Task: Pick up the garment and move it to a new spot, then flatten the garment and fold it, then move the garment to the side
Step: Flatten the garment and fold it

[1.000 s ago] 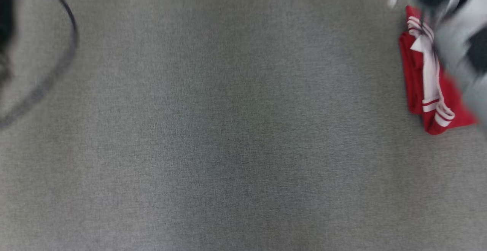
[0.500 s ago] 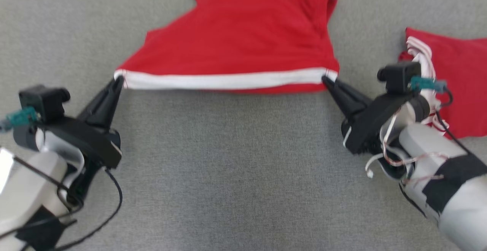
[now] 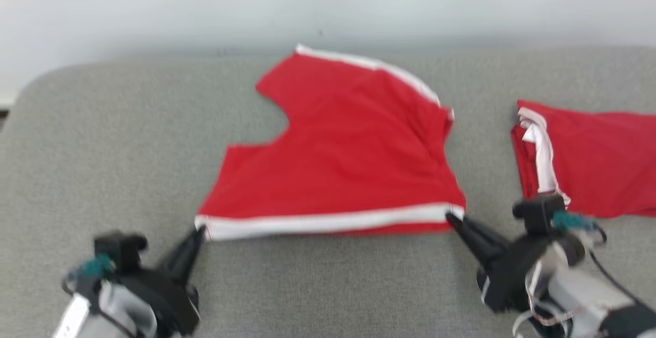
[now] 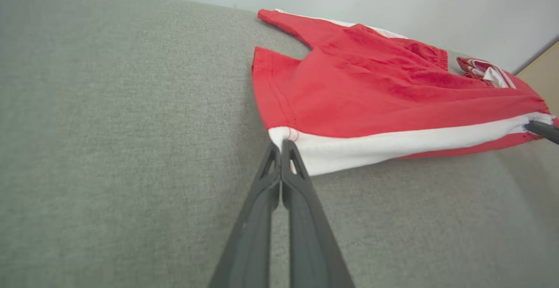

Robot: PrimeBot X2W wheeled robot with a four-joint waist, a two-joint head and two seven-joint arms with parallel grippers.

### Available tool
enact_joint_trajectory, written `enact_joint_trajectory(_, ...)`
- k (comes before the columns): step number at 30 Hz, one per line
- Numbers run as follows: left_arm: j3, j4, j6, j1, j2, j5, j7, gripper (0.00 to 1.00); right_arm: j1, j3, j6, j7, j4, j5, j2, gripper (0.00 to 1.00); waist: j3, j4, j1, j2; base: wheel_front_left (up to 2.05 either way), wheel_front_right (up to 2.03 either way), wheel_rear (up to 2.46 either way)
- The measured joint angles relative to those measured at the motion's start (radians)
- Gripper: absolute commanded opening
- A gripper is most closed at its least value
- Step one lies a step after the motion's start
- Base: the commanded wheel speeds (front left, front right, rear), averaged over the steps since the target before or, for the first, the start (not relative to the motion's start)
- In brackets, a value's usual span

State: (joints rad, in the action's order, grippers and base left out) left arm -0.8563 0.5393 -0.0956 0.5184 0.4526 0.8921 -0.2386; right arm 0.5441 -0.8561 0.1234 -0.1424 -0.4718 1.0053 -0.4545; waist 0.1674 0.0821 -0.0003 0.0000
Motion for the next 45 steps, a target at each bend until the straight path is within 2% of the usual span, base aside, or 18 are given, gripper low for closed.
enact_joint_trajectory(4, -0.017, -0.003, 0.019, -0.101, -0.019, 0.013, -0.001, 0.00, -0.105, -0.018, 0.000, -0.011, 0.022, 0.030, -0.024, 0.00, -0.074, 0.004, 0.0000, -0.0001, 0.00, 0.00, 0.00)
enact_joint_trajectory(16, -0.084, -0.045, 0.075, -0.274, -0.003, -0.003, -0.001, 0.00, -0.298, -0.045, -0.001, -0.013, 0.113, 0.089, -0.067, 0.00, -0.232, 0.002, 0.0000, -0.0002, 0.00, 0.00, 0.00)
enact_joint_trajectory(18, -0.095, -0.046, 0.084, -0.288, -0.003, -0.009, 0.000, 0.00, -0.316, -0.052, -0.011, -0.011, 0.115, 0.091, -0.074, 0.00, -0.246, -0.001, 0.0001, -0.0001, 0.00, 0.00, 0.00)
enact_joint_trajectory(26, -0.093, -0.035, 0.097, -0.293, -0.016, 0.002, 0.011, 0.00, -0.331, -0.080, -0.051, 0.021, 0.100, 0.073, -0.080, 0.00, -0.259, -0.006, 0.0004, -0.0001, 0.00, 0.00, 0.00)
enact_joint_trajectory(39, -0.093, 0.004, 0.104, -0.293, -0.042, 0.016, 0.045, 0.00, -0.327, -0.088, -0.080, 0.058, 0.066, 0.078, -0.044, 0.00, -0.240, -0.007, 0.0004, 0.0000, 0.00, 0.00, 0.00)
enact_joint_trajectory(40, -0.093, 0.007, 0.104, -0.293, -0.042, 0.016, 0.046, 0.00, -0.326, -0.088, -0.081, 0.063, 0.062, 0.078, -0.041, 0.20, -0.239, -0.007, 0.0004, 0.0000, 0.00, 0.00, 0.00)
enact_joint_trajectory(41, -0.093, 0.011, 0.104, -0.292, -0.043, 0.017, 0.048, 0.24, -0.326, -0.087, -0.081, 0.063, 0.060, 0.079, -0.040, 0.48, -0.238, -0.008, 0.0004, 0.0001, 0.00, 0.00, 0.00)
enact_joint_trajectory(42, -0.092, 0.016, 0.104, -0.292, -0.044, 0.020, 0.051, 0.72, -0.326, -0.083, -0.081, 0.063, 0.059, 0.086, -0.038, 0.97, -0.238, -0.009, 0.0004, 0.0000, 0.00, 0.00, 0.00)
enact_joint_trajectory(43, -0.090, 0.020, 0.104, -0.292, -0.044, 0.024, 0.053, 1.00, -0.326, -0.075, -0.081, 0.063, 0.059, 0.099, -0.036, 1.00, -0.237, -0.009, 0.0004, 0.0000, 0.00, 0.00, 0.00)
enact_joint_trajectory(45, -0.081, 0.023, 0.105, -0.292, -0.043, 0.025, 0.053, 1.00, -0.326, -0.056, -0.079, 0.061, 0.060, 0.123, -0.035, 1.00, -0.236, -0.010, 0.0004, 0.0001, 0.00, 0.00, 0.00)
